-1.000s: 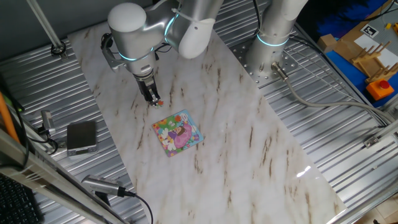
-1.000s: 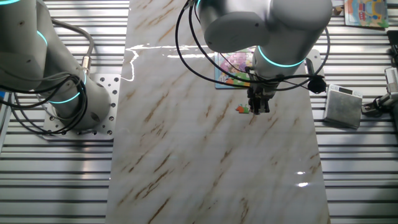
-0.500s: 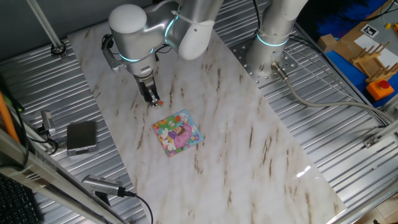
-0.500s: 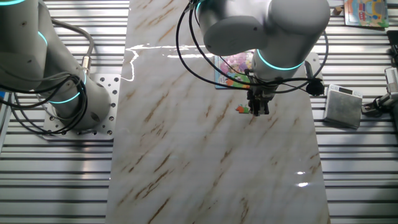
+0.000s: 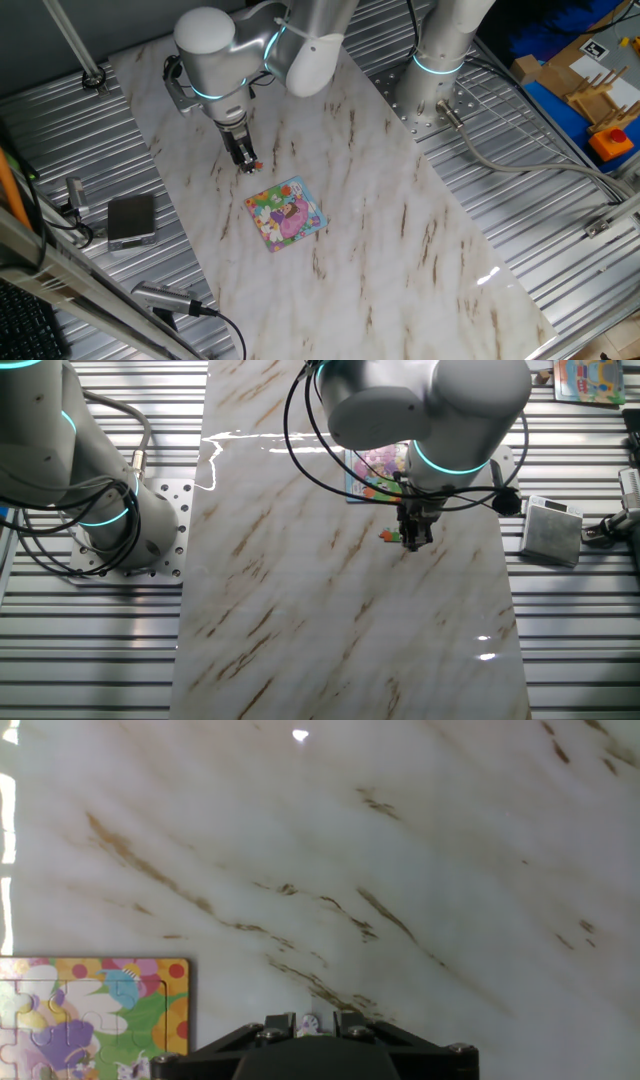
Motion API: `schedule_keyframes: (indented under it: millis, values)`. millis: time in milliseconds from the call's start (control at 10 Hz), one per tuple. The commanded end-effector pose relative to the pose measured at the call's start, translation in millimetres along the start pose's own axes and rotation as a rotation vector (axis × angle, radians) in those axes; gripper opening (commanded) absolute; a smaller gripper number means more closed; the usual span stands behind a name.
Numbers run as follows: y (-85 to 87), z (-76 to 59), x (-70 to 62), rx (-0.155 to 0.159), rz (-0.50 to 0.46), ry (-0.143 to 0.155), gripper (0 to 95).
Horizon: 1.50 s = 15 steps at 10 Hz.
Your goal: Assemble one piece of a puzzle
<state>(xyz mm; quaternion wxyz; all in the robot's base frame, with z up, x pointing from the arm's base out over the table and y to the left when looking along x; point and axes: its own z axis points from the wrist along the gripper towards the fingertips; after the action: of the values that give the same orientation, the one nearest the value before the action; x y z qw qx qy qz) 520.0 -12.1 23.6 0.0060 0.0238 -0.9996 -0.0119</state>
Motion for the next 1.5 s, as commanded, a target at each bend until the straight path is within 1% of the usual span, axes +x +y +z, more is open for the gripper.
schedule_keyframes:
  millis: [100,400,500,600,800,900,1100,1200,1500]
  values:
    - [0.2,0.5,2.3,0.001,-0.002,-0.005,38.0]
    - [1.2,0.4,6.0,0.002,-0.005,-0.007,38.0]
    - [2.3,-2.0,8.0,0.002,-0.011,-0.006,38.0]
    - [2.3,-2.0,8.0,0.003,-0.013,-0.007,19.0]
    - [2.3,-2.0,8.0,0.004,0.004,-0.005,19.0]
    - [2.3,-2.0,8.0,0.003,0.012,-0.010,19.0]
    - [2.3,-2.0,8.0,0.004,0.012,-0.010,19.0]
    - [2.3,-2.0,8.0,0.004,0.005,-0.008,38.0]
    - [2.3,-2.0,8.0,0.003,0.003,-0.009,38.0]
